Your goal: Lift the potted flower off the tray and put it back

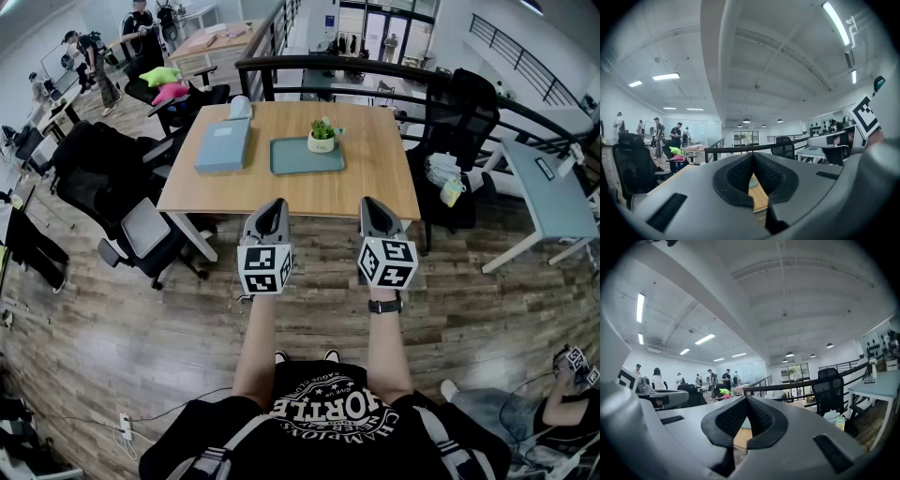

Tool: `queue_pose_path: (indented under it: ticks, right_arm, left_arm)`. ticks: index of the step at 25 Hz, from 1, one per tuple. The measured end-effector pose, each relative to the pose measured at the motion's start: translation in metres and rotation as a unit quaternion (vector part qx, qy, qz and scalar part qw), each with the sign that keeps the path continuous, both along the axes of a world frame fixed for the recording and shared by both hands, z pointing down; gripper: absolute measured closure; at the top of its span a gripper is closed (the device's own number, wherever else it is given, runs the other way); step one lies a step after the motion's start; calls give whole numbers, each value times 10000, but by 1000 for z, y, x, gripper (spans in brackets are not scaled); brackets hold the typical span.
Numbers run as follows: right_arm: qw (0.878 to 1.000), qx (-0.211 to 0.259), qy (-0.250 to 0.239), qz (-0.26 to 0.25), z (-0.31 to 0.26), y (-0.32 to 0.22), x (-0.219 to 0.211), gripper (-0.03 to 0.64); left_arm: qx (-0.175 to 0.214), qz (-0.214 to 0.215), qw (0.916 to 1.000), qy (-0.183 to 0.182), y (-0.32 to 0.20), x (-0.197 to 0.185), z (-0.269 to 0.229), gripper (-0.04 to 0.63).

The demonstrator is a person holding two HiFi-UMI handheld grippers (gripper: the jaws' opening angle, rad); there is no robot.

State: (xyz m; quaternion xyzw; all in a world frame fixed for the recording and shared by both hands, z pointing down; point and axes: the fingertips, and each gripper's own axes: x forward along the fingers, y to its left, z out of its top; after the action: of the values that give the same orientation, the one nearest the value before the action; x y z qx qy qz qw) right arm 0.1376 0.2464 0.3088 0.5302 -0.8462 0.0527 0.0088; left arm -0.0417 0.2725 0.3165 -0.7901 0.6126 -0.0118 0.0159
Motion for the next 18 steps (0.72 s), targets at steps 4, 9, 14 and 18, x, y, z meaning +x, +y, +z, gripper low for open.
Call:
queue_pose_path:
  ticks: [4,9,14,18]
  right_arm:
    - [9999,-78,-48,-46,-2,-10,14,598]
    - [9995,-263,-101,-156,2,-15,29,598]
    - [9990,-360,-99,-255,10,-15,50,597]
    - [9976,-466,-245,-457,23,-14,61,597]
  left_arm:
    - [38,20,10000,-34,-7,19,-4,577]
    - [63,-22,10000,-69,-10,39,-10,577]
    - [9,-84,9999,-66,-10,62,-4,577]
    - [-130,-67,9998,-109,-9,78,12,576]
